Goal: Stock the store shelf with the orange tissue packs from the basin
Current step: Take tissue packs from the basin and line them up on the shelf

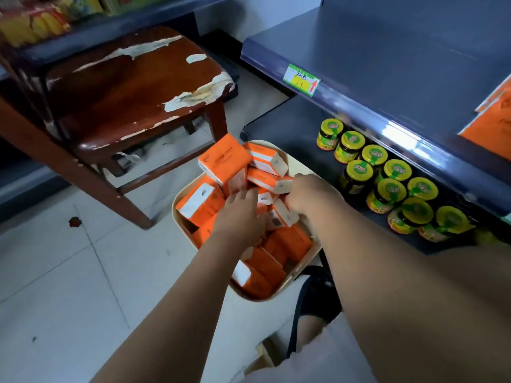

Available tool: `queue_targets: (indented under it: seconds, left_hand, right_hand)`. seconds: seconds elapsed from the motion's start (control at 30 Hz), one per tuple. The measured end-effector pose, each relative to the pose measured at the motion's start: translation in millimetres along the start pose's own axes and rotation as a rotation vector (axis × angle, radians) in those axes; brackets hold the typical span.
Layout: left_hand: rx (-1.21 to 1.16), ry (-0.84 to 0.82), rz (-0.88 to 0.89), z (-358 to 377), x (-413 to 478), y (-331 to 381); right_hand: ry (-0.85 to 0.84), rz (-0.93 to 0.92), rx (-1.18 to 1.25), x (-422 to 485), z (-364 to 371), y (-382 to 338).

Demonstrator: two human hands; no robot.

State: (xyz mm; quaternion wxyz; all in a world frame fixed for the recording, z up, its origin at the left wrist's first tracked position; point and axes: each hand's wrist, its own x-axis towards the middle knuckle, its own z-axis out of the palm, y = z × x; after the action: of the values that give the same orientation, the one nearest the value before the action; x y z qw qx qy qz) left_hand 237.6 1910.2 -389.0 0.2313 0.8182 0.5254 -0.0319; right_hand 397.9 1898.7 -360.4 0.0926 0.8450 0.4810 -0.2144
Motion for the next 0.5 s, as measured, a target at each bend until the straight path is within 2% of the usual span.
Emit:
queue_targets:
  seconds: [0.1, 0.23, 0.33, 0.4, 0.5]
  left_hand:
    - [0.094, -0.084, -0.055, -1.2, 18.4, -4.8]
    - [0.274, -0.119, -0.154, 4.2, 36.0, -5.0]
    - [0.359, -0.155, -0.185, 12.2, 44.9, 0.0]
    - [0.373, -0.152, -0.183, 17.5, 48.9, 1.1]
    - [0.299, -0.098, -0.180, 22.9, 49.1, 1.7]
  right_hand:
    - [0.086, -0.029, 0.015, 18.3, 14.8, 1.2]
    - [0.131, -0.102, -0.122, 41.9, 39.8, -1.6]
    - [0.152, -0.100, -0.041, 60.2, 55.8, -7.9]
    - [0.207, -0.093, 0.022, 69.9, 60.8, -11.7]
    - [0.274, -0.138, -0.006, 76.8, 62.1, -11.8]
